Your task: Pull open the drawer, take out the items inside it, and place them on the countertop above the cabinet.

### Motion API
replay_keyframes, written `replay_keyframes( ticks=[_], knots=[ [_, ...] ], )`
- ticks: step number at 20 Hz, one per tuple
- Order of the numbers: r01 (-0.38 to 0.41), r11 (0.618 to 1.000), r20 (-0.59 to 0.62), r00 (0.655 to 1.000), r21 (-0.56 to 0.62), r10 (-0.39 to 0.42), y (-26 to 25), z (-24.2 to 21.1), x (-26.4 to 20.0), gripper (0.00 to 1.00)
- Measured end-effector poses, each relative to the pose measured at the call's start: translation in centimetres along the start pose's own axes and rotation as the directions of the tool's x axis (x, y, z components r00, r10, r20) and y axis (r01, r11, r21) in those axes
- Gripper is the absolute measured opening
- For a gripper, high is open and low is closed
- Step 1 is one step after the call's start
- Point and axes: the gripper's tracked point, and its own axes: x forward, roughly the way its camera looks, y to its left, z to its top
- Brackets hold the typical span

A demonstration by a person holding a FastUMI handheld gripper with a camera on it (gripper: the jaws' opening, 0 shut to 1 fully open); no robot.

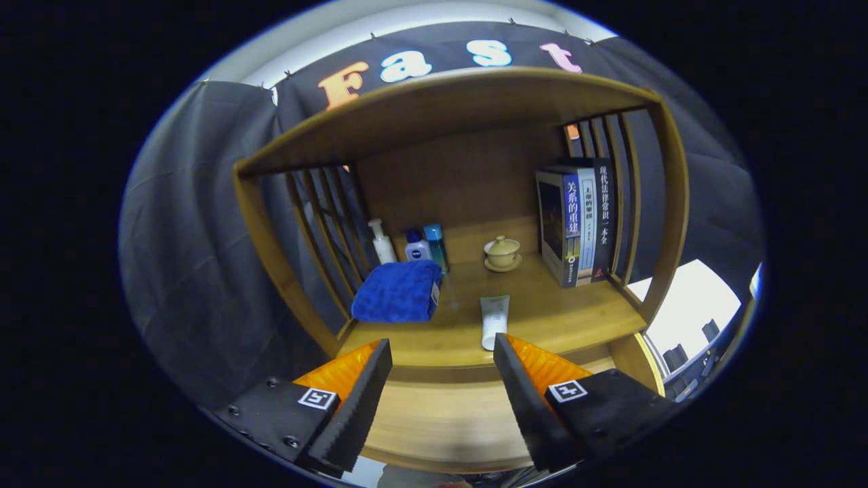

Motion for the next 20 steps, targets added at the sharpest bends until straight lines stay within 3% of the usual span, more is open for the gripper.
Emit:
replay_keyframes(
  ticks=[8, 20],
  knots=[
    [0.039, 0.998, 0.108, 0.994, -0.058, -0.032, 0.0, -7.2, -6.4, 0.98],
    [0.146, 0.979, 0.197, 0.974, -0.14, -0.117, -1.7, -19.8, -9.9, 0.98]
  ],
)
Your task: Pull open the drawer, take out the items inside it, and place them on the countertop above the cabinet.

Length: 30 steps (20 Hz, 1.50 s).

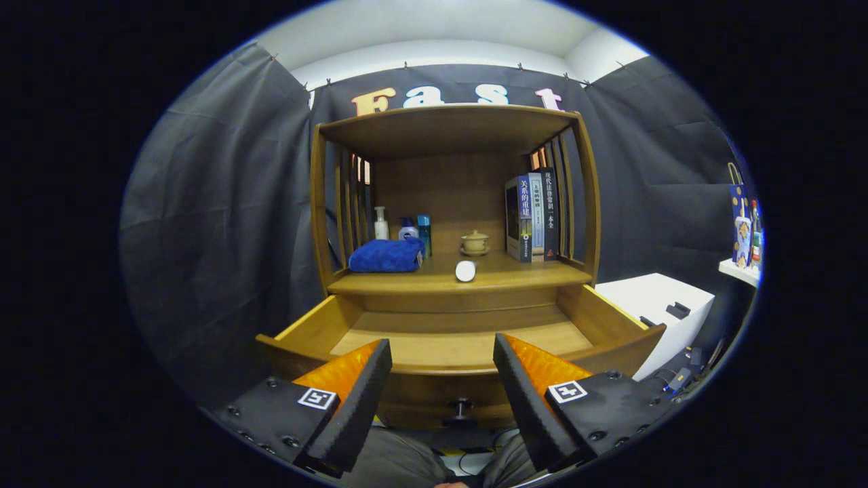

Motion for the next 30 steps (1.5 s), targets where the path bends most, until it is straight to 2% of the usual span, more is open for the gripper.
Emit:
replay_keyframes(
  ticks=[9, 30],
  knots=[
    [0.015, 1.0, -0.041, 0.999, -0.022, -0.016, -0.2, -5.0, 1.3, 0.98],
    [0.074, 0.997, -0.086, 0.994, 0.02, -0.072, -2.1, -7.1, 3.6, 0.96]
  ],
)
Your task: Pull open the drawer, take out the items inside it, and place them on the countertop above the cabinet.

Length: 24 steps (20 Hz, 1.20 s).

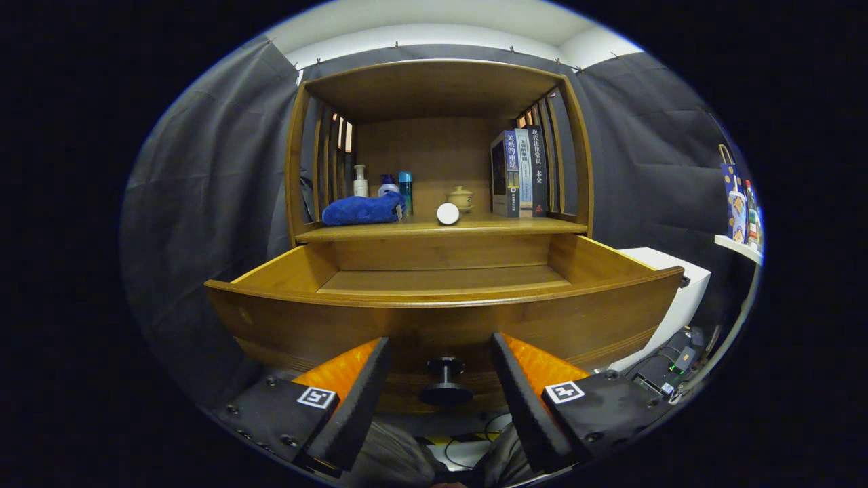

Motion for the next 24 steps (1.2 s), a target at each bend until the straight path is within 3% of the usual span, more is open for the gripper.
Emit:
replay_keyframes(
  ticks=[12, 24],
  knots=[
    [-0.007, 1.0, 0.008, 1.0, 0.018, 0.007, 0.1, 1.1, 1.3, 0.97],
    [0.004, 1.0, 0.022, 1.0, -0.022, -0.004, 0.3, 4.1, 8.9, 0.97]
  ],
)
